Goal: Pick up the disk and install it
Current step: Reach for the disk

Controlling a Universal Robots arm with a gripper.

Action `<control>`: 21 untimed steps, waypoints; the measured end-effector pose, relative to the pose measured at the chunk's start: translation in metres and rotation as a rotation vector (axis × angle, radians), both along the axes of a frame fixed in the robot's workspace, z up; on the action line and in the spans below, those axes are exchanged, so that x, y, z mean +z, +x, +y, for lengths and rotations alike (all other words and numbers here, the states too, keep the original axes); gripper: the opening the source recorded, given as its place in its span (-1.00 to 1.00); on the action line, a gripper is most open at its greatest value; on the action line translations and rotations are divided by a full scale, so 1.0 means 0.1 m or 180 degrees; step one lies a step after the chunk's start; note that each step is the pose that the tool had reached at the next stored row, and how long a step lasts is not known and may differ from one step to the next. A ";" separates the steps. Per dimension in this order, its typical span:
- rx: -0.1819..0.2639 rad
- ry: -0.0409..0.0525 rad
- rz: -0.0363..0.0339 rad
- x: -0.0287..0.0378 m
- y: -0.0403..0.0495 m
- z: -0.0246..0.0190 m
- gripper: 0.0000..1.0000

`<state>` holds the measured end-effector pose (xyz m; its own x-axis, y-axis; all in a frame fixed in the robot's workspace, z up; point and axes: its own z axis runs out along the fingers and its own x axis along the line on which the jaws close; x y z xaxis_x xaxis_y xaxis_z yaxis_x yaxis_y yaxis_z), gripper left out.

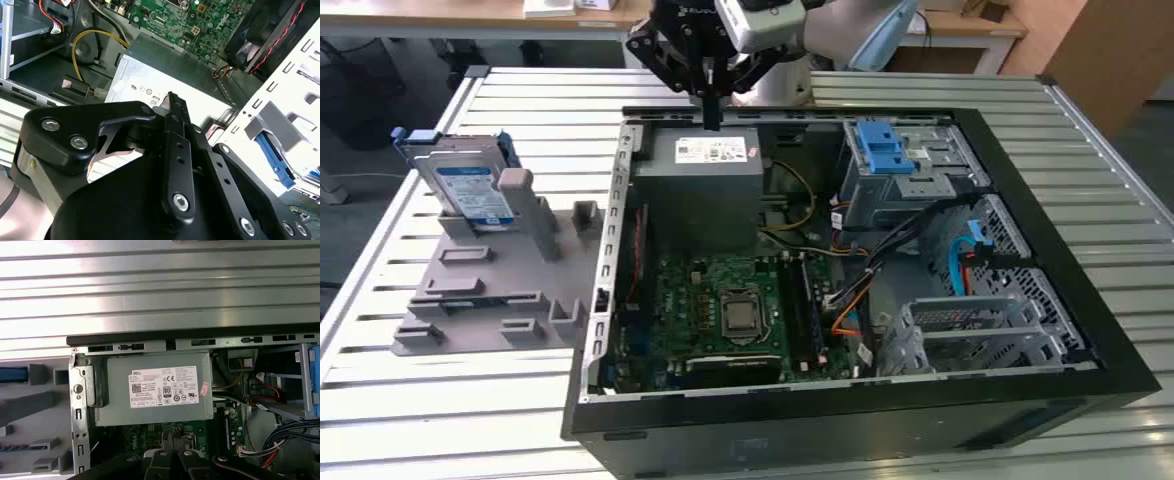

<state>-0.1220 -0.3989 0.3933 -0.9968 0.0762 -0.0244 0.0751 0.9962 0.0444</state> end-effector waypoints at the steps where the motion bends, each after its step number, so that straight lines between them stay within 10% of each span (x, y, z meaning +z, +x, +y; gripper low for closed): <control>1: 0.0000 0.0000 0.0000 0.000 0.000 0.000 -0.79; 21: 0.0000 0.0000 0.0000 -0.001 -0.033 0.000 -0.79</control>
